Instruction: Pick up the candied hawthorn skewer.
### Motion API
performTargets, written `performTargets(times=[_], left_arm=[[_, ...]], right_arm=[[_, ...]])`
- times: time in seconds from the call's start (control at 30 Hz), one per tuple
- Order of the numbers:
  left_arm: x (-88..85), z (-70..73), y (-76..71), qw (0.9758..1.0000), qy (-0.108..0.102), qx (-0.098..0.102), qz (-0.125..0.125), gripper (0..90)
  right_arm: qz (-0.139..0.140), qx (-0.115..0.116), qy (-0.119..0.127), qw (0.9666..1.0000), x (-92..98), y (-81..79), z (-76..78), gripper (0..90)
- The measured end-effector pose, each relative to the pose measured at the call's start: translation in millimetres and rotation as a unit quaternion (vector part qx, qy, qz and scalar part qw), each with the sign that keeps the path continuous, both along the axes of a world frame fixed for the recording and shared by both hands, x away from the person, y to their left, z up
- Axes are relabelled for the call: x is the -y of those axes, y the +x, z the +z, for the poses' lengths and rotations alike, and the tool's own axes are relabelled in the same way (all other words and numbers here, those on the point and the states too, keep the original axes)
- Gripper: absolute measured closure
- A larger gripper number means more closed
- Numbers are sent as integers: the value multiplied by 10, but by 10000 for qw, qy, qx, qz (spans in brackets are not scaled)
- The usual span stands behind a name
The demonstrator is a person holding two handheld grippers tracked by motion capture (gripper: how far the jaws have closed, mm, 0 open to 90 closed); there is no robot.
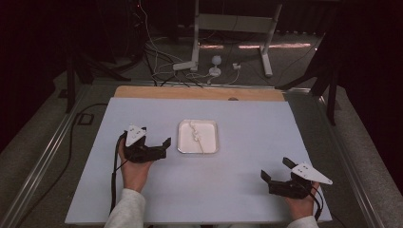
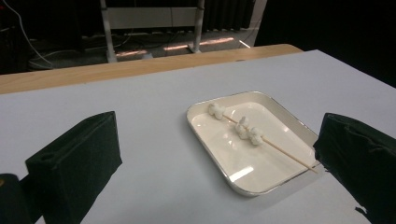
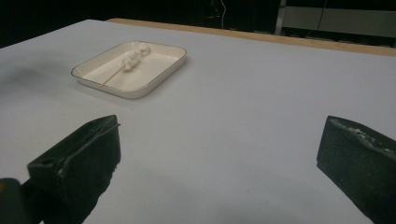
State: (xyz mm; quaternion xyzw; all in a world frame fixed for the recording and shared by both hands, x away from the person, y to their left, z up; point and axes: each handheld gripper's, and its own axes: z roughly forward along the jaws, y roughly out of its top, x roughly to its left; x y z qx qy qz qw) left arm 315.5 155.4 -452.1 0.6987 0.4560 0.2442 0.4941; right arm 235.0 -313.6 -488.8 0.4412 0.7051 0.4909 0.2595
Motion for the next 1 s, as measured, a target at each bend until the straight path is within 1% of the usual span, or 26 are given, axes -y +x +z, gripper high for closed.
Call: performTargets(times=[0.23,0.57,0.87,1.0], left_arm=[[123,-24,70,10000,20,-47,-32,7],[254,-69,166,9999,35,-104,-34,7],[393,-105,239,9998,123,-154,-62,7],[447,-125,274,9997,128,-194,-75,8]], right_arm=[[-19,-3,0,10000,3,1,-2,0],[-25,-2,12,10000,8,2,-1,0],[-26,-17,13,10000,4,5,-5,0],[-20,-19,9,10000,7,9,-8,0]])
